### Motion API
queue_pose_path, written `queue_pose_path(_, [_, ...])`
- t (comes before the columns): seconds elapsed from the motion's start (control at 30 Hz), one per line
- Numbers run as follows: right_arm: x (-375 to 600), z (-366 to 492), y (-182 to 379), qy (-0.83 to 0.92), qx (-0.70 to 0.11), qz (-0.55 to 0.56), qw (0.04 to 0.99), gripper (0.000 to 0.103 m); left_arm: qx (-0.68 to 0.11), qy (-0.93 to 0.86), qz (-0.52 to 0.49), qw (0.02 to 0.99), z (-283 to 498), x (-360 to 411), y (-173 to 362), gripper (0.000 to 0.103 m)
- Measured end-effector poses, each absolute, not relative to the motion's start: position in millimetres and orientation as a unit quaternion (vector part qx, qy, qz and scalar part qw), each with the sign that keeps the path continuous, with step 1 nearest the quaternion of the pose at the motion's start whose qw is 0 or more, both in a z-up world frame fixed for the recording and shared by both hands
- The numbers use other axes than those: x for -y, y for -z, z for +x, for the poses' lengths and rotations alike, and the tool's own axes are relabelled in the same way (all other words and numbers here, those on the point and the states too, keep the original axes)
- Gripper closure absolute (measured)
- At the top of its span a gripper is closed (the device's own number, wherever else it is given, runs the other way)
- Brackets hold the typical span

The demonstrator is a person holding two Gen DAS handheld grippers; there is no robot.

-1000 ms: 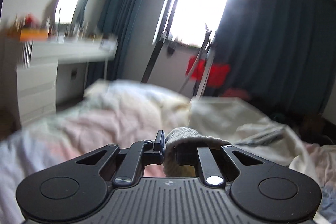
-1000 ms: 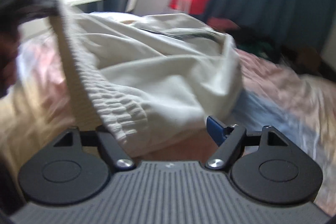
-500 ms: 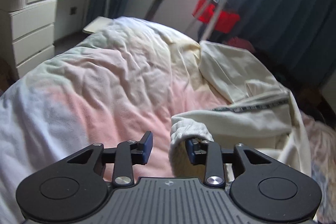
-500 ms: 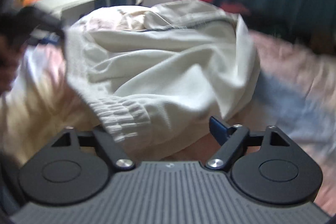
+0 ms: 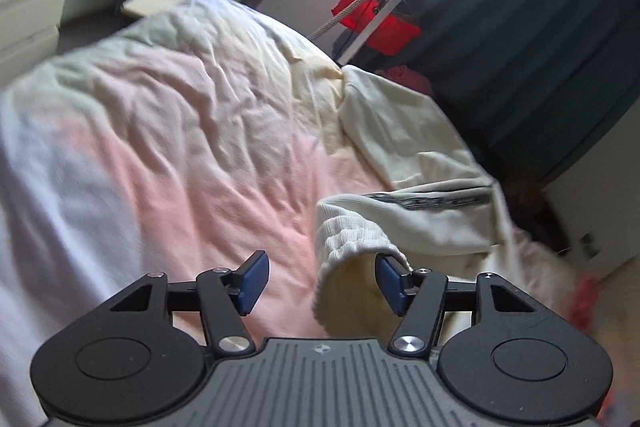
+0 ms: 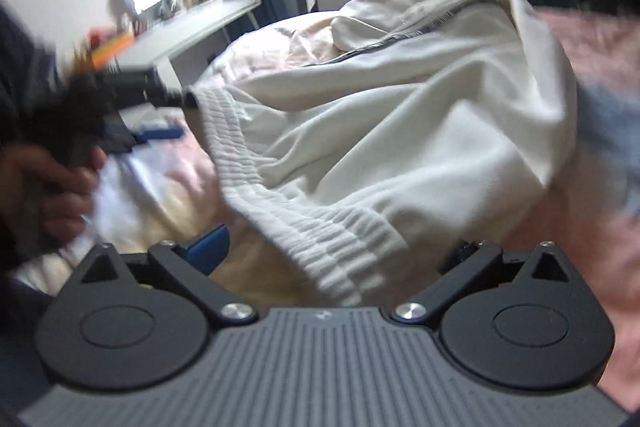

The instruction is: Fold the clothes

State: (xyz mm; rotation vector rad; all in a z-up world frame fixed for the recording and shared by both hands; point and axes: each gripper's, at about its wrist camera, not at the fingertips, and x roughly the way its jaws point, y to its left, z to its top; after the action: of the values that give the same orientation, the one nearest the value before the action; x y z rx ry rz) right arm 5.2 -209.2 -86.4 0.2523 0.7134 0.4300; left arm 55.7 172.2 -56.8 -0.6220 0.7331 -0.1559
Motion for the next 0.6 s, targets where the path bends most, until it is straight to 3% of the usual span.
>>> queue_pose_path(0.13, [258.1,-0.4,84.4,-0.189,-0.328,0.282,0.881,0.000,-0.337,0.089,-0.376,0.858,46.8,-187.7,62.7,0.026])
queue_pose_path(0.2, [278.4,5.0,91.0,-0.160,-0.326,0.340,0.867,0.001,-0.318,0.090,-0.399,0.856,41.1,-193.5,60.3,0.025])
queue_pose_path(0.27, [293.4,11.8,99.0,-0.131,-0.335,0.375,0.855,0.014,-0.293,0.082,-0.382,0.873,37.9,-192.4,51.0,0.023])
queue_pose_path(0.3, [296.3,15.9,103.6,-0.116,-0.350,0.372,0.852,0.035,-0.280,0.078,-0.374,0.881,36.2,-191.9,46.4,0.022])
queue_pose_path(0.33, [298.6,18.5,108.9,-0.104,-0.364,0.371,0.848,0.040,-0.273,0.075,-0.363,0.888,36.9,-190.0,42.9,0.020])
queue_pose_path(0.6, [268.2,36.4,144.7,-0.118,-0.448,0.330,0.822,0.040,-0.311,0.055,-0.311,0.896,74.3,-177.8,58.6,0.019])
